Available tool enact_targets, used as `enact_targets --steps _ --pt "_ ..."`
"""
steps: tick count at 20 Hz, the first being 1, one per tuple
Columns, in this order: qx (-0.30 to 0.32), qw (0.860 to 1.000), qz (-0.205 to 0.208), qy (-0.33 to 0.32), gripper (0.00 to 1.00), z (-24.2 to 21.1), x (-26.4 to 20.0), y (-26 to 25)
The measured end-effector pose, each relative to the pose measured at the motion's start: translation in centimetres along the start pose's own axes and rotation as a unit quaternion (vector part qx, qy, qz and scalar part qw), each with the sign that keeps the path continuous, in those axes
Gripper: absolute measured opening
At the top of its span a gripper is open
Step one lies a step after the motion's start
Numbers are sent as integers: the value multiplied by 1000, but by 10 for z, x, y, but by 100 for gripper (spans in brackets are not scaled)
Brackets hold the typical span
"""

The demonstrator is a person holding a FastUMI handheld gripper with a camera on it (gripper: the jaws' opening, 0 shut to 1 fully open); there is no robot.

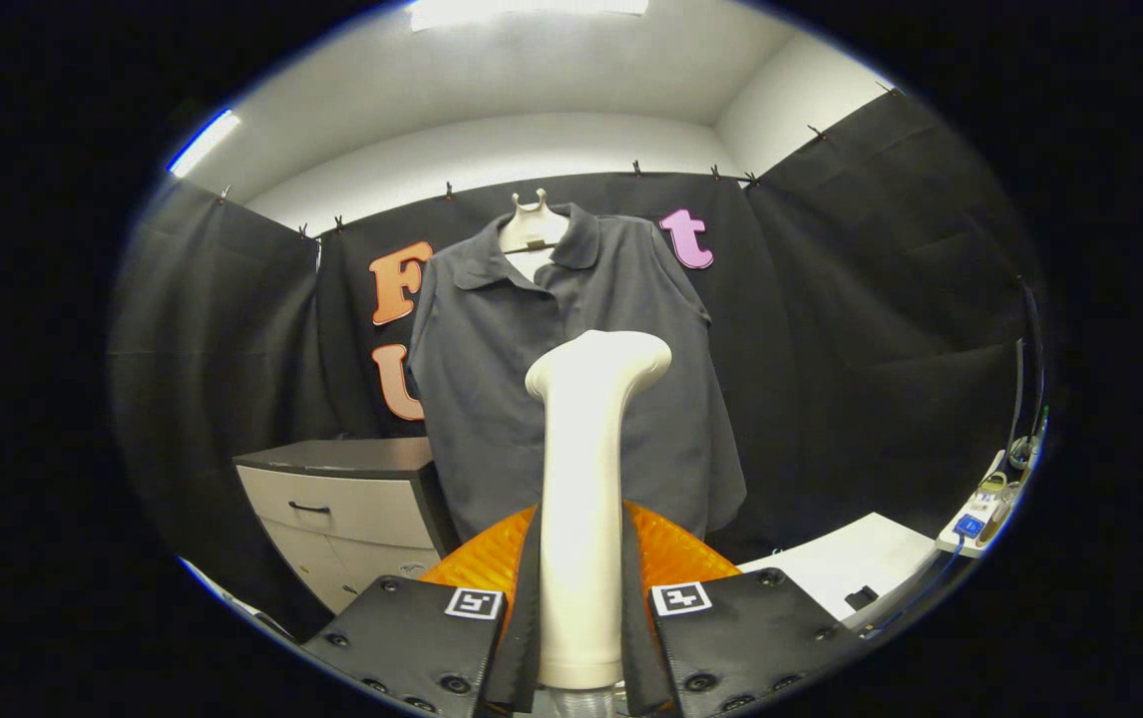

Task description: Iron the clothes twice with a garment steamer, once on the left side and once on the right side.

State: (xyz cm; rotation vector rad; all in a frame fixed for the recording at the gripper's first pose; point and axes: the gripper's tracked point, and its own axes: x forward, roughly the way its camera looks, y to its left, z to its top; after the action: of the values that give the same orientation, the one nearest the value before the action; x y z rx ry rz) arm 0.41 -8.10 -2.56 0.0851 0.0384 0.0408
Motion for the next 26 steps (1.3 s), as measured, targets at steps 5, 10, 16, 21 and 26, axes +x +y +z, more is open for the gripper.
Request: enact_targets --steps 5,10,16,21,26 --pt "-10 999 21 -32 40 37 -25 46" --pt "-14 998 35 -57 40 63 -42 75" --pt "-11 997 32 -66 40 82 -55 80" --pt "-11 997 22 -74 40 93 -59 74" --pt "-14 997 30 -71 40 95 -59 79"
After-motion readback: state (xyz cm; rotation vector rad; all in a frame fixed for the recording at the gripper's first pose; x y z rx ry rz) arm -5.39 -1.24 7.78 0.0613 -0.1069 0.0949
